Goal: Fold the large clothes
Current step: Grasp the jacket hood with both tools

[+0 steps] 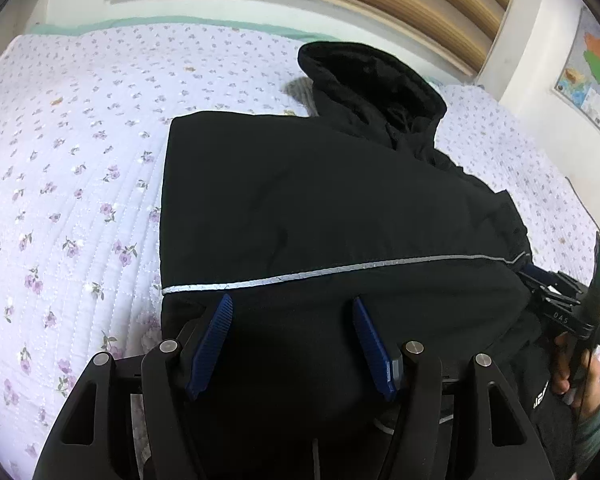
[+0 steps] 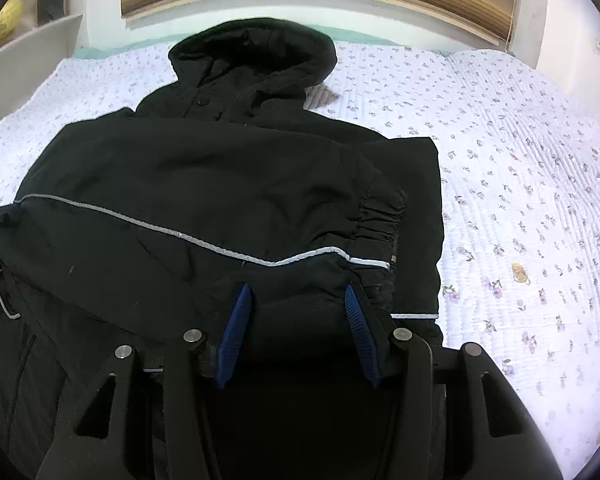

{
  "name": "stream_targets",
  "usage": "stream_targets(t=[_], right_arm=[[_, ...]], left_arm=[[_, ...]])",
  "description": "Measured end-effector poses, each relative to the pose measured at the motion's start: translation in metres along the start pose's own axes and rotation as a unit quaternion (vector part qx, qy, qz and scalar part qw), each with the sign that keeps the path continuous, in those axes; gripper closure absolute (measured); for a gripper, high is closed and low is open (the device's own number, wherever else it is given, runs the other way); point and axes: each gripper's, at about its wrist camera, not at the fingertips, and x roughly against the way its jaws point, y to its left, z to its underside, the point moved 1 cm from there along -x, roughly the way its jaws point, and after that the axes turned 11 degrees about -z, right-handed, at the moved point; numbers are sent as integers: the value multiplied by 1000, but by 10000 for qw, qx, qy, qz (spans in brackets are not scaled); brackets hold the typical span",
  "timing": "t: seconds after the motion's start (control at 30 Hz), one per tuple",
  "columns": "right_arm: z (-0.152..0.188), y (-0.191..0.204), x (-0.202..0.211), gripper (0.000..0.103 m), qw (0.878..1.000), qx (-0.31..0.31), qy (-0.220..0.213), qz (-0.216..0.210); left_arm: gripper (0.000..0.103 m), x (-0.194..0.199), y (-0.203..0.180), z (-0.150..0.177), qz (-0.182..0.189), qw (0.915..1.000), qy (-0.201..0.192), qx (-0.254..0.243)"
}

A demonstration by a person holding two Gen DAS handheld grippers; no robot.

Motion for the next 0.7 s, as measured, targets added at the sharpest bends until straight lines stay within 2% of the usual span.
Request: stream_targets(t=[0.07,0.17,0.23,0.33,0.4,0.47,0.6,0.7], right_arm=[[-9,2,-4,51,9997,-35,233,10],[-29,-1,2,47,9952,-298,928,-28],[-45,-3,16,47,9922,-520,1129,-114],[-84,-8,56,44,9933,-734,879,-173],[-117,-12,82,34,9946,-854,551,-191],[-154,-17,102,31,9943,-1007,215,-261],[-209,-25,115,31,9910,-1207,-170,-554],[-240,-31,95,31,9885,-1300,-257,-724]], left_arm=[[39,-3,-1,-8,-17,9997,250,-44],[39,12,-1,-28,78,9971,755,18],[39,33,2,-47,233,9965,788,135],[39,76,3,-95,233,9980,564,138],[38,98,-1,-128,355,9989,287,98],[38,114,-10,-167,472,9988,86,90],[34,114,-32,-220,353,9993,-100,14],[32,86,-42,-252,256,9997,-27,43]])
